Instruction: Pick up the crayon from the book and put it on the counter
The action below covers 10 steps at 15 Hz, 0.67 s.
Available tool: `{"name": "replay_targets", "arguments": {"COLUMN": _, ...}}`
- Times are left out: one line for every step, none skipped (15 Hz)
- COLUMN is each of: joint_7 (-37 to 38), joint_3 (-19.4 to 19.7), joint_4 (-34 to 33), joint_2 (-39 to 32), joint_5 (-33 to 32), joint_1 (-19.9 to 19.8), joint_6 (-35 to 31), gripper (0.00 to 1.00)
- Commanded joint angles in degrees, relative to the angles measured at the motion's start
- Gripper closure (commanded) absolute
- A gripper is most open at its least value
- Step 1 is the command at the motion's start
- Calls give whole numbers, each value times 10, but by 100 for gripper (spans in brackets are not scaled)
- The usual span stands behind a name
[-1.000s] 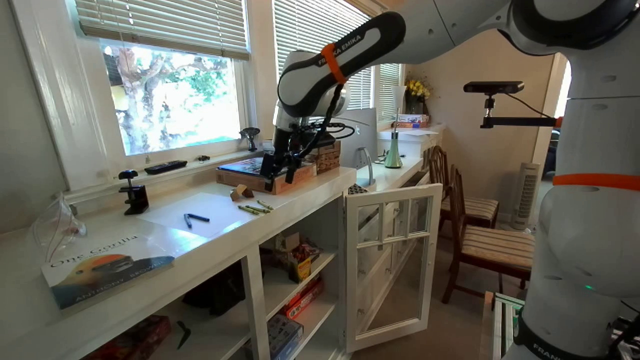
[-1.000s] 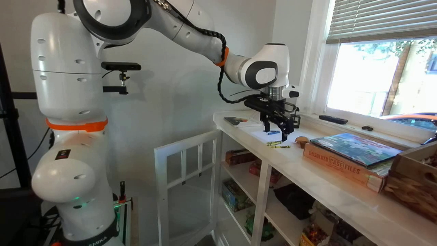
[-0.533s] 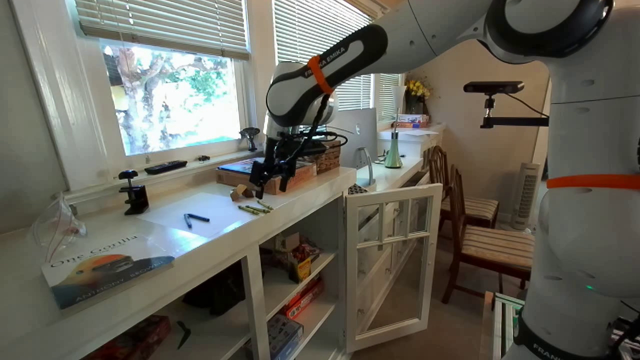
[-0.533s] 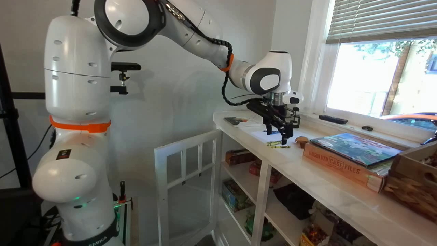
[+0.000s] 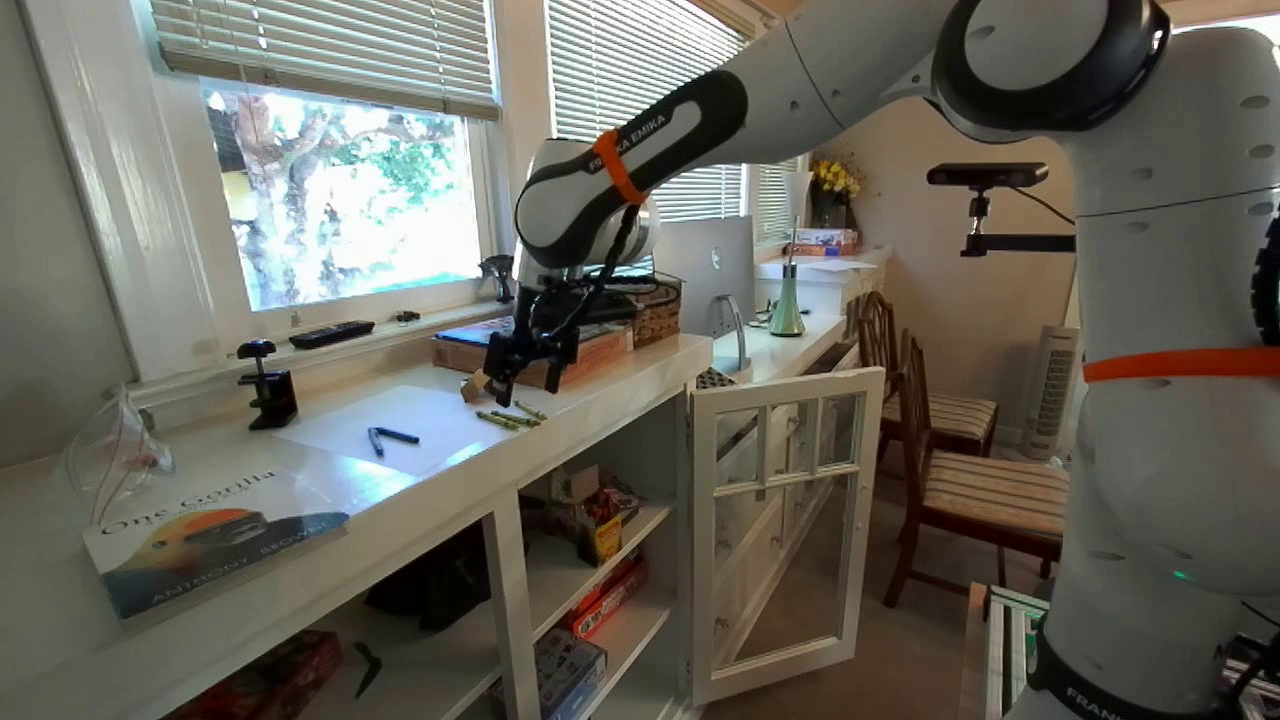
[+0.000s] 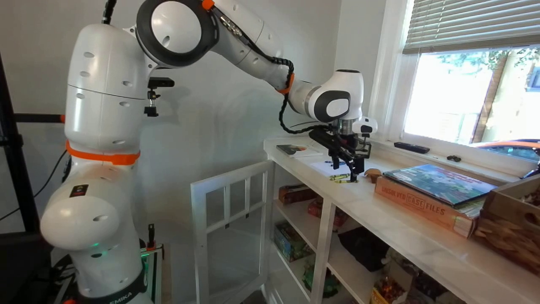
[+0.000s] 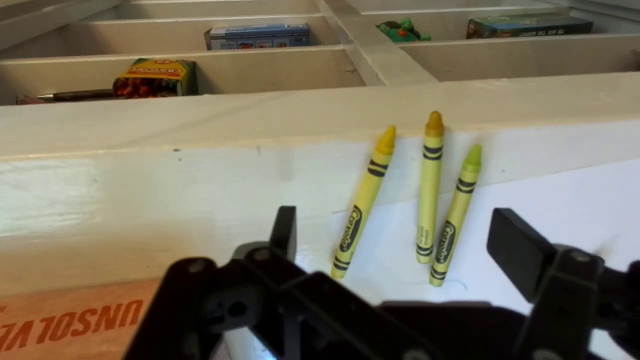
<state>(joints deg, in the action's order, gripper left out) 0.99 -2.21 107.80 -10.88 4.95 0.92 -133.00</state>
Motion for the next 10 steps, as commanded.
{"name": "replay_targets", "arguments": {"joint_7": 14, "joint_3": 0, "joint_4": -18, "joint_2": -21, "joint_5": 0, "joint_1": 6, "joint_6": -10, "gripper": 4}}
{"name": "replay_targets", "arguments": {"joint_7": 13, "joint_3": 0, "joint_4": -21, "joint_2": -24, "joint_5": -1, "joint_1": 7, "joint_6": -13, "gripper": 4}}
{"name": "replay_targets", "arguments": {"joint_7": 14, "joint_3": -1, "joint_4": -23, "joint_2": -26, "joint_5": -1, "joint_1": 8, "joint_6": -14, "gripper": 4}}
{"name": "replay_targets", "arguments": {"joint_7": 14, "joint_3": -1, "joint_4": -26, "joint_2": -28, "joint_5": -1, "joint_1": 8, "joint_6": -13, "gripper": 2}}
{"name": "replay_targets", "arguments": {"joint_7": 14, "joint_3": -2, "joint_4": -28, "joint_2": -30, "joint_5": -3, "joint_1": 10, "joint_6": -14, "gripper": 2}}
{"name": "replay_targets", "arguments": {"joint_7": 15, "joint_3": -2, "joint_4": -28, "joint_2": -32, "joint_5": -4, "joint_1": 11, "joint_6": -15, "gripper": 1}}
{"name": "replay_targets", "arguments": {"joint_7": 15, "joint_3": -2, "joint_4": -30, "joint_2": -33, "joint_5": -4, "joint_1": 12, "joint_6": -14, "gripper": 2}}
{"name": "replay_targets", "arguments": {"joint_7": 15, "joint_3": -2, "joint_4": -32, "joint_2": -36, "joint_5": -6, "joint_1": 13, "joint_6": -15, "gripper": 2}}
{"name": "replay_targets", "arguments": {"joint_7": 15, "joint_3": -2, "joint_4": -35, "joint_2": -38, "joint_5": -6, "joint_1": 14, "joint_6": -14, "gripper": 4}}
{"name": "replay_targets", "arguments": {"joint_7": 15, "joint_3": -2, "joint_4": -37, "joint_2": -40, "joint_5": -7, "joint_1": 15, "joint_6": -14, "gripper": 6}}
